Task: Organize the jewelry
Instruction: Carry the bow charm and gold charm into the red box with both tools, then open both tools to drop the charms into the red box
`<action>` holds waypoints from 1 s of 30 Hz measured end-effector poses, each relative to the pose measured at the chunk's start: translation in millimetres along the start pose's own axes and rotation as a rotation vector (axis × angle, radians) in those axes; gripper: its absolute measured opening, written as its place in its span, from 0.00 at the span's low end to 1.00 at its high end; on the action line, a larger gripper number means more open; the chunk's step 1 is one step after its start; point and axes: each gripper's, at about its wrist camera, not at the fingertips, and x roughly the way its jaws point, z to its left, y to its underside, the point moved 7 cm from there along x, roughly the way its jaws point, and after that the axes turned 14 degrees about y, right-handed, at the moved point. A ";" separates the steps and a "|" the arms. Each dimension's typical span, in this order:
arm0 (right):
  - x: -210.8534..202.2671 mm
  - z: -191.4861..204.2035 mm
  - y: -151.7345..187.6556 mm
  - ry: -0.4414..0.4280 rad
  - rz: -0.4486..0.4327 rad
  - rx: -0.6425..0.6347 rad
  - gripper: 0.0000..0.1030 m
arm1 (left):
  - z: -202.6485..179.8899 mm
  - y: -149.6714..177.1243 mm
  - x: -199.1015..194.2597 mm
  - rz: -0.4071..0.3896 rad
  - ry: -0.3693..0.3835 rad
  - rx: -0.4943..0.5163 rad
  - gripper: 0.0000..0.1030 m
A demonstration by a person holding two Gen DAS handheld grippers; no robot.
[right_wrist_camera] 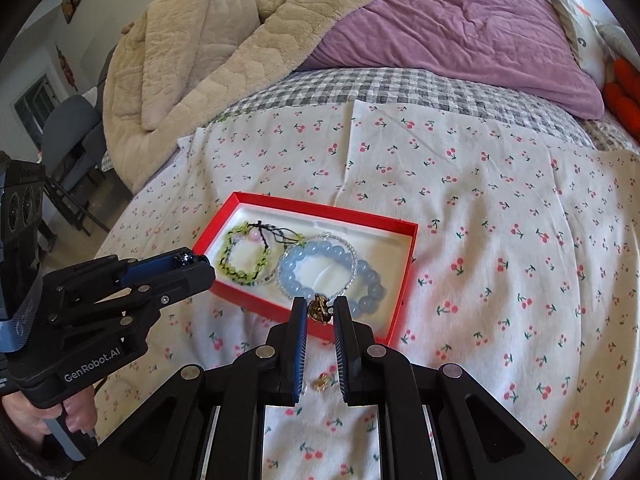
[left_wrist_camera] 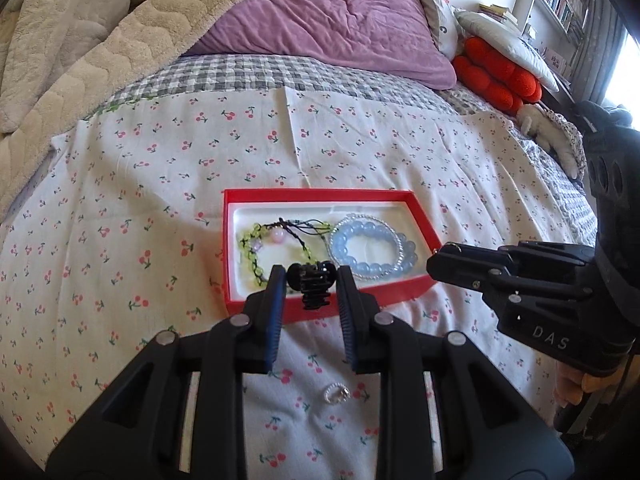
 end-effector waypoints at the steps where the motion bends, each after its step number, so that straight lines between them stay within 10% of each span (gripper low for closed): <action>1: 3.7 -1.7 -1.3 -0.004 0.002 0.006 0.13 | 2.7 -0.6 2.7 0.002 -0.001 -0.005 0.27; 23: 44.5 -13.7 -9.2 -0.037 0.044 0.029 0.14 | 17.6 -8.3 31.9 0.026 -0.006 -0.009 0.27; 30: 41.8 -17.6 -8.0 -0.048 0.077 0.045 0.16 | 12.4 -11.9 25.7 0.003 -0.024 0.020 0.49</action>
